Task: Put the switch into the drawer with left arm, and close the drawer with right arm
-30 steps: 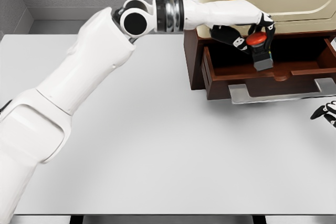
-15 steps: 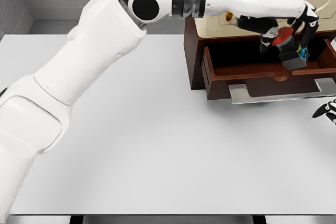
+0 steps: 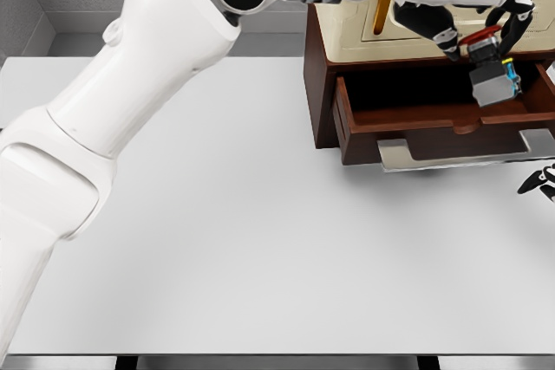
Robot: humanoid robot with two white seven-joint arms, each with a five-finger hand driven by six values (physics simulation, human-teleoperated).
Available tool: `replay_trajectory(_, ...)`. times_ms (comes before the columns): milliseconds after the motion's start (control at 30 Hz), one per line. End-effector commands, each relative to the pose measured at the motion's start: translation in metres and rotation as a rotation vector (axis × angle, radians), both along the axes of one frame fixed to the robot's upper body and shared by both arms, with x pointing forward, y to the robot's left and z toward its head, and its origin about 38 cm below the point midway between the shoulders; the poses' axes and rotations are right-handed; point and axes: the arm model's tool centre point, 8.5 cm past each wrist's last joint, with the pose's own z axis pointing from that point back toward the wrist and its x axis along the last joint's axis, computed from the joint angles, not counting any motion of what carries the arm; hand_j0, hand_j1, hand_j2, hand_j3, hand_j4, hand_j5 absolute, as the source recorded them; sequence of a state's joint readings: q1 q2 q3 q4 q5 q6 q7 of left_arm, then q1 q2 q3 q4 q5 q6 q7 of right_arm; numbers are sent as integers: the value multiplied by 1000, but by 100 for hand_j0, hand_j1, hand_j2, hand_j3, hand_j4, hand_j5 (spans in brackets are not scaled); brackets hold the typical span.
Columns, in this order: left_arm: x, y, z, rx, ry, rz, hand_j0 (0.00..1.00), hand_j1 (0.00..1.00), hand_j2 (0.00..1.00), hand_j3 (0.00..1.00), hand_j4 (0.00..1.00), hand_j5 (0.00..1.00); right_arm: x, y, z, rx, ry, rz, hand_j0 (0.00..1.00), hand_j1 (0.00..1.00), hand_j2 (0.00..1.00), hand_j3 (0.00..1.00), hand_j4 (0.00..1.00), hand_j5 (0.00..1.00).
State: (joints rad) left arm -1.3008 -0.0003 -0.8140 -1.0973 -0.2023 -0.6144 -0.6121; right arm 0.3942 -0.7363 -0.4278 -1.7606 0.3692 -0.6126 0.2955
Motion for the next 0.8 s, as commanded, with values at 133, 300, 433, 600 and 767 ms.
replay_trajectory(133, 8, 1, -2, 85, -104, 68, 38, 38, 38, 38, 38, 38, 0, 0, 1, 6, -2, -1, 45, 45, 45, 45, 45, 45)
replay_trajectory(300, 8, -2, -3, 174, -240, 115, 38, 38, 38, 38, 38, 38, 0, 0, 1, 6, -2, -1, 45, 45, 45, 45, 45, 45)
replay_trajectory(433, 11, -2, -8, 221, -289, 143, 37, 37, 37, 37, 37, 37, 0, 0, 1, 6, -2, -1, 45, 45, 45, 45, 45, 45)
replay_trajectory(600, 13, -1, -11, 245, -312, 158, 37, 37, 37, 37, 37, 37, 0, 0, 0, 7, 0, 0, 45, 45, 45, 45, 45, 45)
replay_trajectory(767, 14, -1, -13, 256, -320, 166, 37, 37, 37, 37, 37, 37, 0, 0, 0, 8, -1, 0, 45, 45, 45, 45, 45, 45)
